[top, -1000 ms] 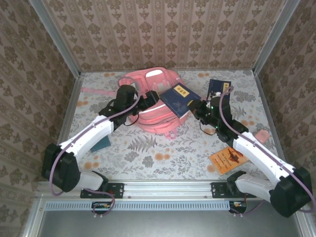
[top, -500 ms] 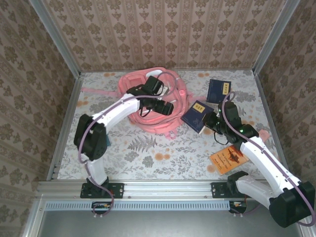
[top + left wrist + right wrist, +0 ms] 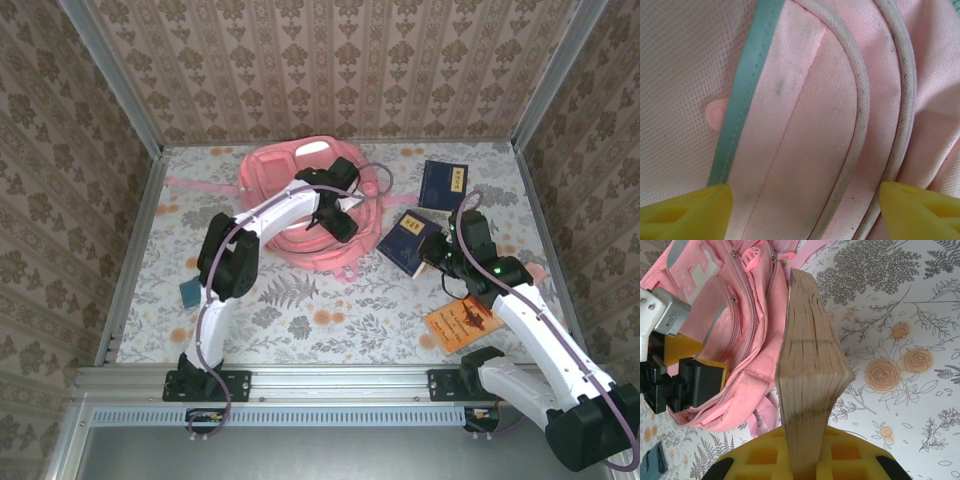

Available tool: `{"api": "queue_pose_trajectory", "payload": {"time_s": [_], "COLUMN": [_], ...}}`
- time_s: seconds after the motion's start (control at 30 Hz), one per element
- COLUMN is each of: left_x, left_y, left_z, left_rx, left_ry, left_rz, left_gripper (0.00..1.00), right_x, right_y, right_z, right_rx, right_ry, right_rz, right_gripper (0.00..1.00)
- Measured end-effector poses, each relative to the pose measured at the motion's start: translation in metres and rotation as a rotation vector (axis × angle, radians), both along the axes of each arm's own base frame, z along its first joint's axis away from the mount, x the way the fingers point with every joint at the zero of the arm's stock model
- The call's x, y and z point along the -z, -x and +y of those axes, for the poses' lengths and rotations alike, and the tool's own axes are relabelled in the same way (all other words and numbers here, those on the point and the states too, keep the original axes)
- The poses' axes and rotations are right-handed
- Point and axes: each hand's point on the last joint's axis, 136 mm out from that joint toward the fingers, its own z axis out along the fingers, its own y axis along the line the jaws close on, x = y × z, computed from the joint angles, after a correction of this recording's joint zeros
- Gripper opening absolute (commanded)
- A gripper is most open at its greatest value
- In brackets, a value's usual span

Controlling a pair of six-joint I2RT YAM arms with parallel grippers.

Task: Pack the student bag

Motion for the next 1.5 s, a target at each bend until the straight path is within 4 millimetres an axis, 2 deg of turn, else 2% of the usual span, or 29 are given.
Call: {"api": "queue_pose_trajectory", "payload": {"time_s": [0.2,0.43,0.5,0.67,0.8,0.9,1.07,1.23,1.4,1.5], "left_x": [0.002,0.014,0.015,0.013,0.012,0.005,-0.025,-0.08,-0.14,-0.16], "left_y": [-0.008,-0.017,-0.016,-0.011,-0.007,-0.006,-0.003,-0.001,-0.002,-0.003], "left_z": [0.002,0.005,0.005,0.001,-0.004,-0.005,-0.003,-0.001,0.007,0.005], "left_rx": [0.032,0.048,0.055,0.087,0.107,0.116,0.11,0.07,-0.013,-0.049], "left_ry": [-0.062,-0.138,-0.143,-0.149,-0.153,-0.145,-0.093,0.008,0.125,0.173], "left_rz": [-0.03,-0.031,-0.03,-0.026,-0.032,-0.044,-0.088,-0.186,-0.337,-0.406], "left_gripper": [0.77,0.78,0.71,0.35,0.2,0.14,0.09,0.06,0.03,0.02], "right_x": [0.0,-0.001,-0.002,-0.005,-0.01,-0.014,-0.029,-0.041,-0.05,-0.057], "right_y": [0.001,0.001,0.002,0.003,0.004,0.006,0.013,0.019,0.02,0.019], "right_z": [0.001,0.001,0.001,0.002,0.001,0.0,-0.002,-0.001,0.014,0.024], "right_rx": [-0.006,-0.003,0.0,0.007,0.007,0.007,0.009,-0.007,-0.072,-0.11], "right_ry": [-0.006,-0.011,-0.016,-0.03,-0.036,-0.04,-0.051,-0.072,-0.132,-0.181], "right_rz": [0.005,0.001,0.0,-0.007,-0.025,-0.041,-0.094,-0.138,-0.159,-0.176], "right_gripper": [0.03,0.03,0.03,0.03,0.03,0.03,0.04,0.03,0.04,0.03]}}
